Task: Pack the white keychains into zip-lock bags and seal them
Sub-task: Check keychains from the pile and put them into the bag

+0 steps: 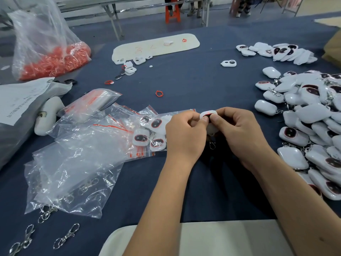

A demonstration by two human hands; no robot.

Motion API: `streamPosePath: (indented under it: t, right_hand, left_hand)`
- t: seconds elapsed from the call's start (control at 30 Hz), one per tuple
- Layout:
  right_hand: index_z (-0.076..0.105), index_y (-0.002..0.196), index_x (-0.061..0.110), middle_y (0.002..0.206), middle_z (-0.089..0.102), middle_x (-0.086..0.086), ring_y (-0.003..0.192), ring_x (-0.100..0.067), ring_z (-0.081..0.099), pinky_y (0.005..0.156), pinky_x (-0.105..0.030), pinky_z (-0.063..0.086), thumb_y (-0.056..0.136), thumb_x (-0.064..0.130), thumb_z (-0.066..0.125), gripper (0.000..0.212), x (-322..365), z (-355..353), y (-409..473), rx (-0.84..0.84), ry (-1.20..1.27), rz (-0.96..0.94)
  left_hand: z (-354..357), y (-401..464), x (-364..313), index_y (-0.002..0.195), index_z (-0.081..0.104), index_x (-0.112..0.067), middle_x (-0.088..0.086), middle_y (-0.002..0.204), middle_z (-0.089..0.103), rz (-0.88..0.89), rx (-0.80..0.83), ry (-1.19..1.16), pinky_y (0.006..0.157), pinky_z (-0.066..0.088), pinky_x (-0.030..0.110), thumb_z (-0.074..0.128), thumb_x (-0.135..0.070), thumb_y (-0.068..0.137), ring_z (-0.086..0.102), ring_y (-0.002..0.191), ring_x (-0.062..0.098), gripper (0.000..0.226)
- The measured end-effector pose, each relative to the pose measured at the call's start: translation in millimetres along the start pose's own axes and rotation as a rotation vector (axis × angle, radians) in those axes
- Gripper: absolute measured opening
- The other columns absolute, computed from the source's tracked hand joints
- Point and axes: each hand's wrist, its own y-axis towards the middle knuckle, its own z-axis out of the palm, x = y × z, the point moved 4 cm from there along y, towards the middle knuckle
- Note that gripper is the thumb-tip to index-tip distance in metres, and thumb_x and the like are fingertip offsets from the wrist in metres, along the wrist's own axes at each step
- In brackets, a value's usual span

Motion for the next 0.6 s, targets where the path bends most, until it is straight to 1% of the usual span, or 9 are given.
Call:
streamPosePath:
  t: [0.03, 0.1, 0.23, 0.3, 0.33, 0.4, 0.47, 0.53, 0.6]
  right_hand:
    - [0.079, 0.091, 0.026, 0.08, 0.079, 0.006, 0.071, -0.004, 0.072, 0.062, -0.016, 0.052, 0.103, 0.019, 0.065, 0.02, 0.3, -0.4, -0.1, -0.006, 0.004, 0.001]
    - [0.08, 0.091, 0.024, 0.081, 0.079, 0.005, 0.071, -0.006, 0.072, 0.062, -0.017, 0.053, 0.103, 0.021, 0.065, 0.019, 0.4, -0.9, -0.5, -0.013, 0.011, 0.005]
    - [0.081, 0.092, 0.024, 0.082, 0.079, 0.003, 0.073, -0.009, 0.073, 0.065, -0.025, 0.056, 0.103, 0.022, 0.065, 0.019, -1.6, -1.4, -0.2, -0.021, 0.011, 0.017]
    - [0.08, 0.093, 0.024, 0.084, 0.08, 0.003, 0.075, -0.009, 0.074, 0.065, -0.023, 0.057, 0.101, 0.022, 0.067, 0.016, -1.7, -0.9, -0.2, -0.002, 0.044, 0.02]
    - [0.08, 0.096, 0.024, 0.087, 0.08, 0.003, 0.079, -0.01, 0.076, 0.068, -0.023, 0.059, 0.1, 0.019, 0.068, 0.013, -1.5, 0.1, -0.6, 0.028, 0.06, 0.023]
    - [0.079, 0.101, 0.024, 0.091, 0.081, 0.003, 0.084, -0.012, 0.078, 0.072, -0.023, 0.061, 0.097, 0.011, 0.071, 0.016, -0.9, 1.6, -1.8, 0.076, 0.073, 0.011]
    - [0.078, 0.104, 0.022, 0.093, 0.081, 0.003, 0.086, -0.014, 0.079, 0.073, -0.024, 0.061, 0.096, 0.005, 0.071, 0.02, 0.2, 1.2, -2.2, 0.072, 0.069, -0.019]
    - [0.078, 0.107, 0.019, 0.094, 0.081, 0.003, 0.087, -0.015, 0.079, 0.075, -0.027, 0.063, 0.096, 0.002, 0.07, 0.022, 1.0, 2.4, -2.2, 0.067, 0.067, -0.05]
    - [0.078, 0.109, 0.019, 0.095, 0.081, 0.004, 0.088, -0.013, 0.078, 0.076, -0.025, 0.062, 0.097, 0.003, 0.07, 0.021, 0.7, 4.1, -2.5, 0.035, 0.066, -0.071]
  left_hand:
    - [0.1, -0.4, -0.5, 0.081, 0.075, -0.004, 0.015, 0.075, 0.07, -0.001, 0.008, -0.015, 0.078, 0.058, 0.051, 0.066, -0.016, 0.097, 0.068, 0.08, 0.034, 0.022]
    - [-0.2, 0.2, 0.8, 0.086, 0.074, 0.0, 0.022, 0.083, 0.071, -0.004, 0.015, -0.043, 0.08, 0.058, 0.055, 0.064, -0.015, 0.099, 0.067, 0.087, 0.041, 0.022]
    - [-0.3, -0.4, 1.2, 0.091, 0.072, 0.006, 0.029, 0.09, 0.069, -0.021, 0.043, -0.076, 0.08, 0.059, 0.058, 0.06, -0.02, 0.095, 0.069, 0.088, 0.044, 0.03]
    - [-1.1, 0.3, 2.9, 0.092, 0.073, 0.005, 0.027, 0.09, 0.071, -0.037, 0.027, -0.102, 0.074, 0.062, 0.058, 0.06, -0.016, 0.098, 0.072, 0.082, 0.04, 0.026]
    - [-1.9, 0.5, 3.1, 0.092, 0.075, 0.003, 0.025, 0.089, 0.072, -0.047, 0.014, -0.119, 0.072, 0.063, 0.057, 0.06, -0.013, 0.1, 0.074, 0.08, 0.037, 0.023]
    - [-2.6, 1.8, 5.3, 0.09, 0.076, 0.001, 0.025, 0.09, 0.072, -0.057, -0.002, -0.132, 0.074, 0.063, 0.057, 0.06, -0.011, 0.099, 0.073, 0.085, 0.04, 0.021]
    - [-3.1, 1.9, 5.5, 0.09, 0.073, 0.004, 0.029, 0.093, 0.07, -0.05, -0.005, -0.13, 0.076, 0.062, 0.059, 0.06, -0.014, 0.096, 0.07, 0.09, 0.046, 0.023]
    - [-3.3, 2.6, 5.3, 0.09, 0.072, 0.004, 0.028, 0.091, 0.07, -0.038, -0.004, -0.106, 0.079, 0.061, 0.058, 0.059, -0.021, 0.092, 0.069, 0.09, 0.046, 0.028]
    - [-4.2, 1.9, 3.3, 0.086, 0.071, 0.003, 0.025, 0.085, 0.07, -0.028, -0.037, -0.096, 0.078, 0.061, 0.057, 0.059, -0.024, 0.094, 0.069, 0.086, 0.045, 0.031]
